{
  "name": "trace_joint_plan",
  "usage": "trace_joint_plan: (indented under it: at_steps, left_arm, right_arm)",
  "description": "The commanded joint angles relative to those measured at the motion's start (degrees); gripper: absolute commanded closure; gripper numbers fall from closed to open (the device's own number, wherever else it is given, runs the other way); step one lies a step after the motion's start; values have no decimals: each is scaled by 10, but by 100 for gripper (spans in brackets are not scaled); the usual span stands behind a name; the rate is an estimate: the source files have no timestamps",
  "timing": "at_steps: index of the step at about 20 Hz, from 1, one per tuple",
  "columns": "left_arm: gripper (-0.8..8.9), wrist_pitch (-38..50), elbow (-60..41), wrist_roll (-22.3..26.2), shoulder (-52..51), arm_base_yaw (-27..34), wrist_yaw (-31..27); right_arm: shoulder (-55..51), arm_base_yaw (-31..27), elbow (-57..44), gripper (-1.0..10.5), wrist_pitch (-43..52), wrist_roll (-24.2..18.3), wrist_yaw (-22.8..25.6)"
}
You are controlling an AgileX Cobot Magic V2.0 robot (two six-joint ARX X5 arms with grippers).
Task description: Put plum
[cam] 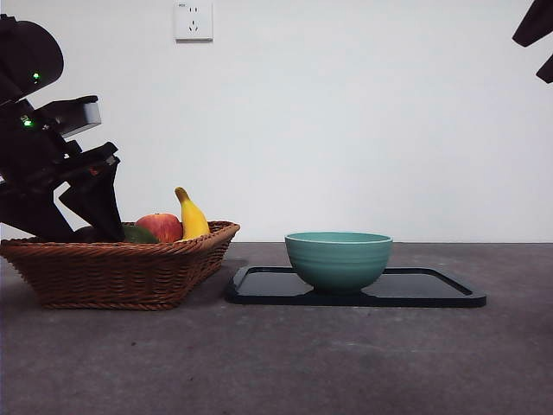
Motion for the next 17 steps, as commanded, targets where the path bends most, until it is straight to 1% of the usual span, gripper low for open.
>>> trace_joint_plan:
  at_steps: [1, 6, 8, 9, 10, 14, 16, 17]
  left_arm:
    - [370, 2, 17, -20, -2, -2, 1]
    - [372, -2, 40, -43, -52, -2, 2]
    - [377, -25, 50, -44, -88, -2, 2]
    - [377, -40, 55, -43, -108, -2, 14]
    - [378, -56, 60, -43, -126, -2, 34]
    - [380, -125, 69, -44, -214, -2, 157]
    - [380, -170, 69, -44, -255, -2, 192]
    - [381, -197, 69, -43, -275, -2, 197]
  right_arm:
    - [2, 3, 3, 743, 6, -6, -1]
    - [2, 3, 3, 743, 6, -6, -1]
    - [2, 3, 3, 743, 6, -6, 0]
    - [2, 3, 3, 743, 7, -6, 0]
    - [2, 3, 3, 743, 7, -6, 0]
    - [2, 3, 3, 743, 12, -6, 0]
    - [2, 3, 3, 743, 13, -6, 0]
    - [2, 3, 3, 743, 13, -6, 0]
